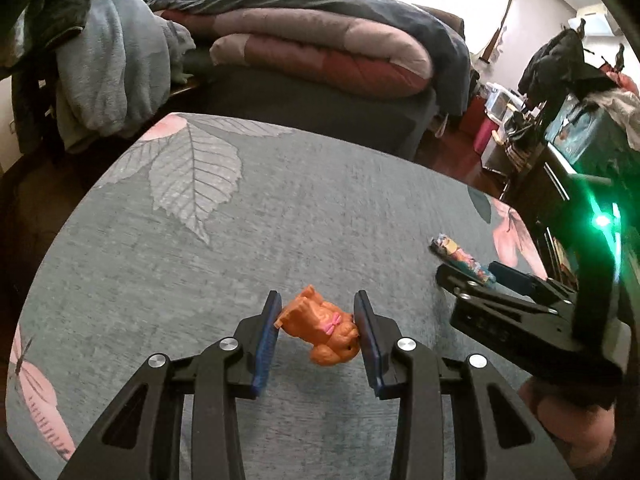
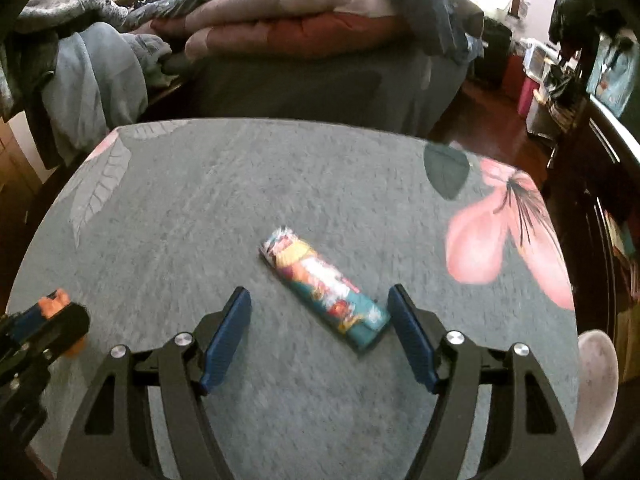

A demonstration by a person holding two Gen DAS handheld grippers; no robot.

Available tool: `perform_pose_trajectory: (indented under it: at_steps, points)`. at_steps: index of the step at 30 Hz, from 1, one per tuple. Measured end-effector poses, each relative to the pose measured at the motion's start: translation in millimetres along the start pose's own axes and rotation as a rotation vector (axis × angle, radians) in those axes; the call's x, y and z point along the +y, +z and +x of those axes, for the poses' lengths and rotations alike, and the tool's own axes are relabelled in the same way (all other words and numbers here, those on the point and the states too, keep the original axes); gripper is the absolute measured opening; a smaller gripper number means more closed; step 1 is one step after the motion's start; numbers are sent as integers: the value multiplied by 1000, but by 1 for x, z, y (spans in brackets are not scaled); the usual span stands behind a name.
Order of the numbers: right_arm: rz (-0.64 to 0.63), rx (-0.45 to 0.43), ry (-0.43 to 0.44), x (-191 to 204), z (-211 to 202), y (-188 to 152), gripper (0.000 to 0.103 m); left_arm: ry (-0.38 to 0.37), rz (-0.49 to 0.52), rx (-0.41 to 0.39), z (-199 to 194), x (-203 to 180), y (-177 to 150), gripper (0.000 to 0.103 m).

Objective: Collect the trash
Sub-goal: 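Grasp the orange toy with the left gripper while the right gripper grasps the lighter, then carry orange toy and lighter to the wastebasket and open both grippers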

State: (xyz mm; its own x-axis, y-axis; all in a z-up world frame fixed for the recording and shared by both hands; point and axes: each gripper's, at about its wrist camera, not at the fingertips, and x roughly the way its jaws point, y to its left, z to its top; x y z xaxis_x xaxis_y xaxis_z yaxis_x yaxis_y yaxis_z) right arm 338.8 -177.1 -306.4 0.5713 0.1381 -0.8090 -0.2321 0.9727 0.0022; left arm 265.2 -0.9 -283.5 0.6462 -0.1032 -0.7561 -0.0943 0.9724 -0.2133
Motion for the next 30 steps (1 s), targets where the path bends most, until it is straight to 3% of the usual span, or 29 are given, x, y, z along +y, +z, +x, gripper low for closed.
perform_pose_trajectory:
  at_steps: [4, 9, 15, 19, 30]
  points:
    - [-11, 6, 35, 6, 1, 6, 40, -12, 10, -14, -4, 3, 2, 38]
    - [-5, 14, 65, 9, 0, 8, 25, -32, 9, -6, -4, 7, 0, 38]
    - [6, 14, 123, 5, -17, -8, 24, -47, 27, 25, 4, 4, -4, 38]
    - [6, -3, 94, 1, -38, -26, 24, -55, 32, 11, 0, 0, -5, 38]
    - [178, -29, 45, -40, -86, -69, 24, -46, 55, -24, -33, -10, -9, 38]
